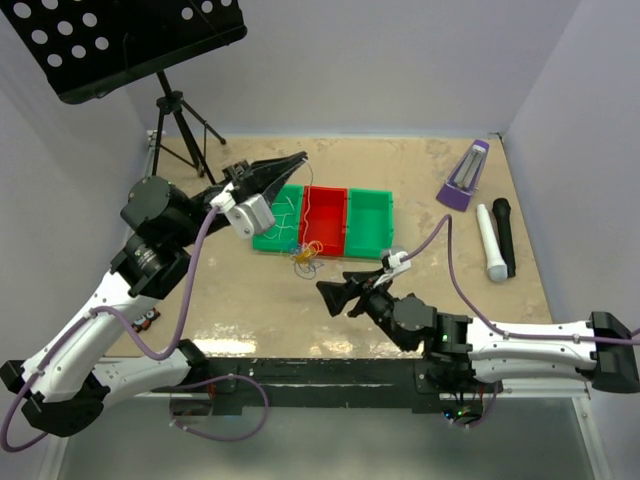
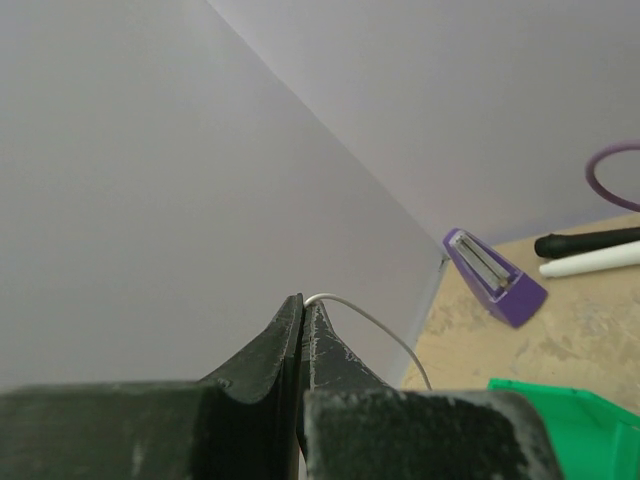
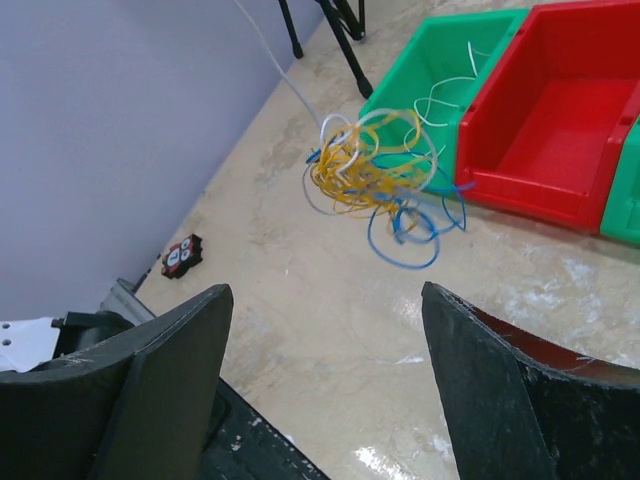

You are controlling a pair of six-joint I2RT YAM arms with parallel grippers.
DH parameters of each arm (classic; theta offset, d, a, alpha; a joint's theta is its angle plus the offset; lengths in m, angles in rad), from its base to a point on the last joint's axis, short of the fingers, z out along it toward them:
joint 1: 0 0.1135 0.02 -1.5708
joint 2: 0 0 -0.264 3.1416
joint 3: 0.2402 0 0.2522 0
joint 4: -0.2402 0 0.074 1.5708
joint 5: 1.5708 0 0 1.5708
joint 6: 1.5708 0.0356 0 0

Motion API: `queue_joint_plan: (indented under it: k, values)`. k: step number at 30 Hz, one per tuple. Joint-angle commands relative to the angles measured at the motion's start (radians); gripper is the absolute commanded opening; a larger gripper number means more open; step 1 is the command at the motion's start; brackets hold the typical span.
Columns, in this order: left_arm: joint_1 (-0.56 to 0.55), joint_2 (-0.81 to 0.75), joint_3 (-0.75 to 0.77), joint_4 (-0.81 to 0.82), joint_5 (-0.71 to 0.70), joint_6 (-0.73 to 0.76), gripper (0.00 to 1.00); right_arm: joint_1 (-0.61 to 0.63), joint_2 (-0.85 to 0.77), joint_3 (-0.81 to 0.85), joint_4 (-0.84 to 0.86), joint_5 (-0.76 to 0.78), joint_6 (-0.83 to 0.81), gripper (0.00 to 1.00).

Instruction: Untangle the cables

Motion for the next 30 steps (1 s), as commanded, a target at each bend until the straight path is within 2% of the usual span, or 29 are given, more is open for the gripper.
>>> queue_joint_plan:
  k: [1,4,13,22,30]
  values:
    - [0.005,-0.01,0.035,-0.092,0.132,-0.034,0.0,0.004,-0.014,0.076,0.011,0.021,-0.106,0.81]
    - [0.004,-0.007,0.046,-0.137,0.2,-0.041,0.0,0.002,0.036,0.131,0.064,0.018,-0.175,0.79]
    - [0.004,-0.008,0.051,-0.157,0.255,-0.074,0.0,0.002,0.239,0.245,0.18,0.036,-0.243,0.66]
    - [0.005,-0.021,0.085,-0.134,0.247,-0.077,0.0,0.004,0.313,0.201,0.205,0.042,-0.153,0.27]
    - [0.005,-0.015,0.114,-0.071,0.183,-0.008,0.0,0.004,0.34,0.104,0.216,0.01,-0.007,0.24]
